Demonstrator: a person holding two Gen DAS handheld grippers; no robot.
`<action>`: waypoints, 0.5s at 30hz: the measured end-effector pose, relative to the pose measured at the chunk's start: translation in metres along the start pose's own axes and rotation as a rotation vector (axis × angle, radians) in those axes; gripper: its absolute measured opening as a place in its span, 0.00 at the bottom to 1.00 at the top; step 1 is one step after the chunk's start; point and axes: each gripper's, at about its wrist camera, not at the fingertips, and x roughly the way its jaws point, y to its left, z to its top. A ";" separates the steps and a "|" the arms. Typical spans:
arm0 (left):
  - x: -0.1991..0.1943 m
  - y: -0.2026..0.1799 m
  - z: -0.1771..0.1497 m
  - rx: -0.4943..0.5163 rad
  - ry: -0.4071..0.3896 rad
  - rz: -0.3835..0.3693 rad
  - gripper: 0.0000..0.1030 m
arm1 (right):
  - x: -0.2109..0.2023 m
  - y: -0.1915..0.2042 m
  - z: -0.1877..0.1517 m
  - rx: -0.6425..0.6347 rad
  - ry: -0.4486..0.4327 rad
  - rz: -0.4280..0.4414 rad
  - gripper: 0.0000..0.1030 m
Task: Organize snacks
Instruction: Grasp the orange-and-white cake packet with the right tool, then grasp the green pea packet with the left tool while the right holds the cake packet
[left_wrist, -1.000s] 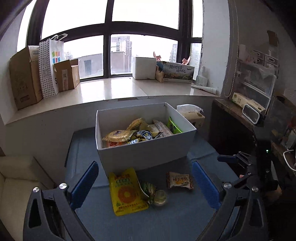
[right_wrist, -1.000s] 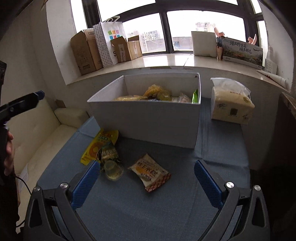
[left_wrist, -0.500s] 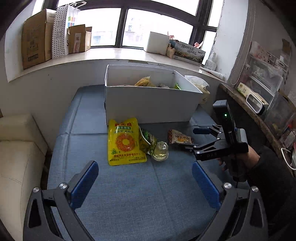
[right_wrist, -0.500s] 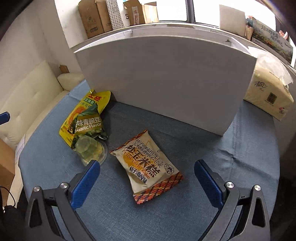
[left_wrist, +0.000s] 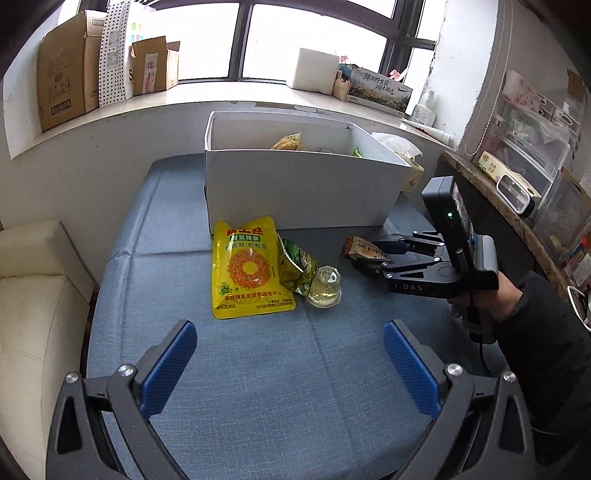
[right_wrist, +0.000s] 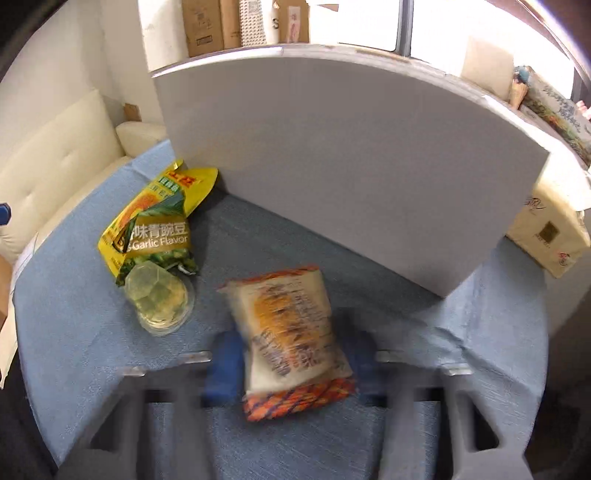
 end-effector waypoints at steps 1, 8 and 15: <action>0.002 0.000 0.000 0.000 0.005 0.000 1.00 | -0.002 0.001 -0.002 -0.002 -0.003 0.011 0.45; 0.028 0.015 0.014 -0.037 0.043 0.009 1.00 | -0.041 -0.001 -0.016 0.136 -0.098 0.064 0.45; 0.072 0.045 0.049 -0.150 0.085 -0.003 1.00 | -0.094 0.019 -0.035 0.193 -0.201 0.098 0.45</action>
